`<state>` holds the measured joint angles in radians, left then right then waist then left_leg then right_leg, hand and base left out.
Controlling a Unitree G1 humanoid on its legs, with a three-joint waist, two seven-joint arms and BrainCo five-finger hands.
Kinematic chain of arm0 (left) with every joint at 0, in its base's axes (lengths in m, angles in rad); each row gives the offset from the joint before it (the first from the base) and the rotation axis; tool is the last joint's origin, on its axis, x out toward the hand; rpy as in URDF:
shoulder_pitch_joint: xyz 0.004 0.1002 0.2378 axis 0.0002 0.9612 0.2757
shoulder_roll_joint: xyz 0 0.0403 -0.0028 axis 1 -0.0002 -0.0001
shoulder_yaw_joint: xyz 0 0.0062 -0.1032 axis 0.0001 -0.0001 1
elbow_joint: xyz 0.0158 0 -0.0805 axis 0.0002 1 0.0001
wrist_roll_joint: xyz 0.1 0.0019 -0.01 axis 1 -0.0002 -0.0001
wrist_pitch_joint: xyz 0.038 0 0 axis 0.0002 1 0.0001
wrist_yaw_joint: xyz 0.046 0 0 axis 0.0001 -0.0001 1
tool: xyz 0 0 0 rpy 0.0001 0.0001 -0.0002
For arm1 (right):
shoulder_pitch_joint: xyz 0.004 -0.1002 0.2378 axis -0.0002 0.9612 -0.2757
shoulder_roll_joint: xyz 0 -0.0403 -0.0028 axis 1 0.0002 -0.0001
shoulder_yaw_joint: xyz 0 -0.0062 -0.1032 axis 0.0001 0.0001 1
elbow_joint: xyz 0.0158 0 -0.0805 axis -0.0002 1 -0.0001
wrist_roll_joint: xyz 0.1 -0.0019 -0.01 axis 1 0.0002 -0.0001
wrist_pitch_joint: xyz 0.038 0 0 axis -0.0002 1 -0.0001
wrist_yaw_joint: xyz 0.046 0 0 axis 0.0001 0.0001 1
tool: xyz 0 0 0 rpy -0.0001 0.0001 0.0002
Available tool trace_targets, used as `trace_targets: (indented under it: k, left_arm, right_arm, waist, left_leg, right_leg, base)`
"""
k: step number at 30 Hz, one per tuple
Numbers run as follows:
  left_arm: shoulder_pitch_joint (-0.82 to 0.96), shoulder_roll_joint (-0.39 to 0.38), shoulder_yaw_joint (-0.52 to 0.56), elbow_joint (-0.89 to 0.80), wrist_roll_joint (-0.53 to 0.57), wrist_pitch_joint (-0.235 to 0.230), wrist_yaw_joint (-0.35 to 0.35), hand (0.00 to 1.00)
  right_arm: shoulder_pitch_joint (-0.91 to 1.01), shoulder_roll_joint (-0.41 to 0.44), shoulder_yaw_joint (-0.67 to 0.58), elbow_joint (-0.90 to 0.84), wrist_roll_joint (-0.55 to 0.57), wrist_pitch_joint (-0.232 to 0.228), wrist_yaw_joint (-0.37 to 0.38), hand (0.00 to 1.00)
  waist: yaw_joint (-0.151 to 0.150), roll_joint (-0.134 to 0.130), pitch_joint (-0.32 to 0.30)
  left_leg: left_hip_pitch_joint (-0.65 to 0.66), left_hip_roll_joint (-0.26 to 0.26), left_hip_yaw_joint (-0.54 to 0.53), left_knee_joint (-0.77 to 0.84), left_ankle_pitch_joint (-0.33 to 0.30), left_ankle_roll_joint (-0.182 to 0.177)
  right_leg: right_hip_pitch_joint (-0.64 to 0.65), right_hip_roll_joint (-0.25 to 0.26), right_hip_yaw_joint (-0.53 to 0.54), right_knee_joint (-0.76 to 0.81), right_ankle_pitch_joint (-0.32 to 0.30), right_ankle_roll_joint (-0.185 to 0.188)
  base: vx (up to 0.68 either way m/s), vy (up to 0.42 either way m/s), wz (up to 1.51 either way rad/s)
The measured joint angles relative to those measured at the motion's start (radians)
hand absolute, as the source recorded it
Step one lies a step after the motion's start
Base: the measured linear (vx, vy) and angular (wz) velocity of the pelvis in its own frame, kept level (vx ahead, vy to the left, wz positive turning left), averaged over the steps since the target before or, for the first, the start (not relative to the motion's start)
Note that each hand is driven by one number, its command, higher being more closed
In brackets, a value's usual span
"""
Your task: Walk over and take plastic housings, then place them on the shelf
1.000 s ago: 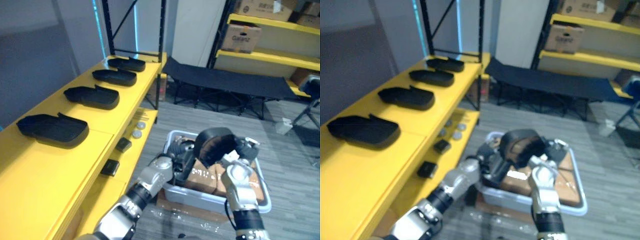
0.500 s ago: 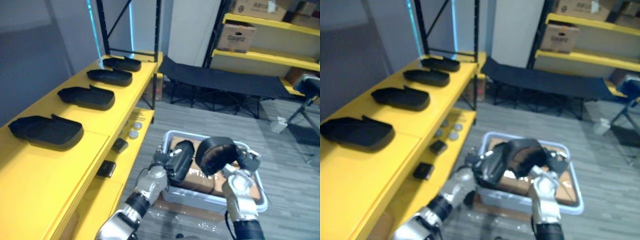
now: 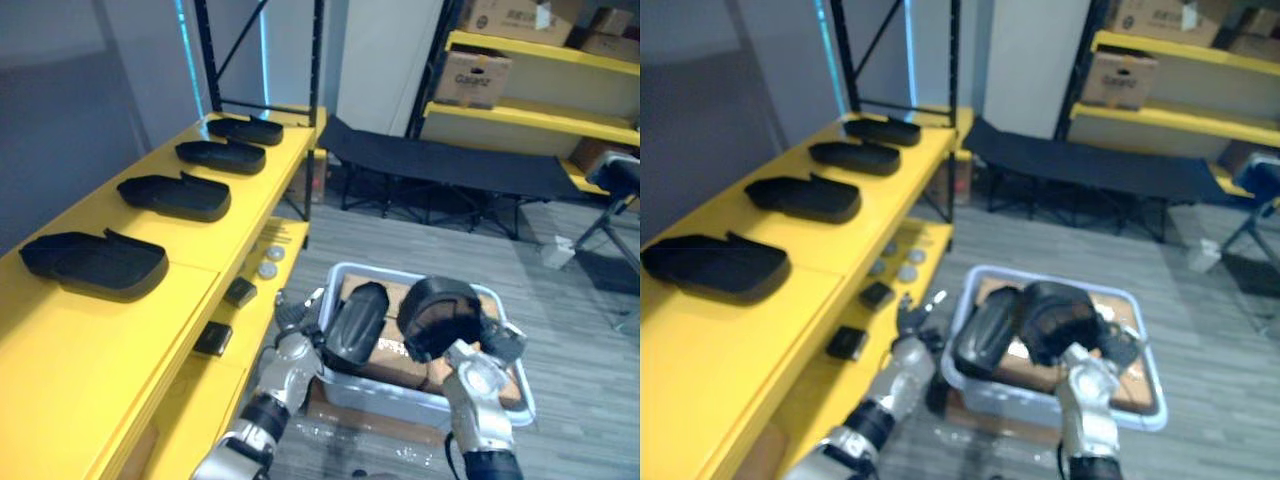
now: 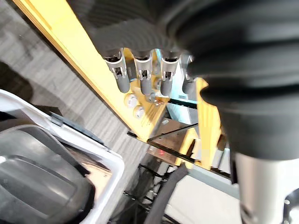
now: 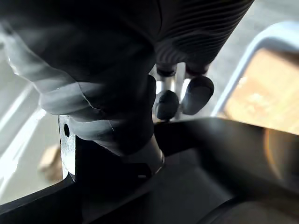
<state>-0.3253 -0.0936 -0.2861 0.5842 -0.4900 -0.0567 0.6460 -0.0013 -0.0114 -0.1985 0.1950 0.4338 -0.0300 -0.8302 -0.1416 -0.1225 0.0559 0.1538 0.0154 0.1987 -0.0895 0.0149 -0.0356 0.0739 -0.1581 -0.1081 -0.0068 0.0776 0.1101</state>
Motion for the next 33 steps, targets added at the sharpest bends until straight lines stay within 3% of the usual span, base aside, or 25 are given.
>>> trace_targets:
  k: [3,10,18,24,33]
  left_arm:
    - [0.017,0.005,-0.001,-0.05,0.032,-0.004,-0.031,0.0]
    - [0.053,0.019,-0.049,-0.156,0.092,-0.005,-0.127,0.0]
    - [0.084,0.034,-0.132,-0.233,0.218,-0.004,-0.209,0.0]
    - [0.094,0.045,-0.255,-0.356,0.461,-0.049,-0.302,0.0]
    - [0.093,0.06,-0.397,-0.394,0.621,-0.066,-0.314,0.0]
  right_arm:
    - [0.003,0.007,-0.053,0.055,0.117,-0.036,0.001,1.0]
    - [0.024,0.013,-0.094,0.106,0.265,-0.046,0.003,1.0]
    - [0.027,0.024,-0.11,0.141,0.281,-0.063,0.025,1.0]
    - [0.026,0.028,-0.108,0.142,0.28,-0.074,0.051,1.0]
    - [0.027,0.029,-0.072,0.125,0.278,-0.081,0.075,1.0]
  waist:
    - [0.009,0.0,0.0]
    - [0.041,-0.006,-0.006]
    - [0.072,-0.014,-0.01]
    - [0.078,-0.013,-0.011]
    - [0.076,-0.01,-0.013]
  left_leg:
    - [-0.001,0.001,-0.008,0.0,-0.004,-0.003]
    - [-0.016,0.004,-0.036,0.0,-0.005,-0.002]
    - [-0.019,0.005,-0.049,0.0,-0.006,-0.001]
    - [-0.03,0.01,-0.028,0.0,-0.007,0.0]
    - [-0.03,0.014,-0.023,0.0,-0.011,-0.001]
  right_leg:
    - [0.001,0.0,-0.003,0.001,0.0,0.0]
    - [0.003,0.0,-0.033,0.001,-0.002,-0.003]
    - [0.015,-0.002,-0.063,0.001,-0.012,0.0]
    - [0.013,-0.007,-0.08,0.001,-0.013,0.0]
    - [0.013,-0.003,-0.076,0.002,-0.014,-0.001]
  base:
    - [-0.01,-0.007,0.05]
    - [0.0,-0.011,0.12]
    - [0.01,-0.004,0.09]
    - [0.02,0.001,0.08]
    - [0.0,0.0,0.0]
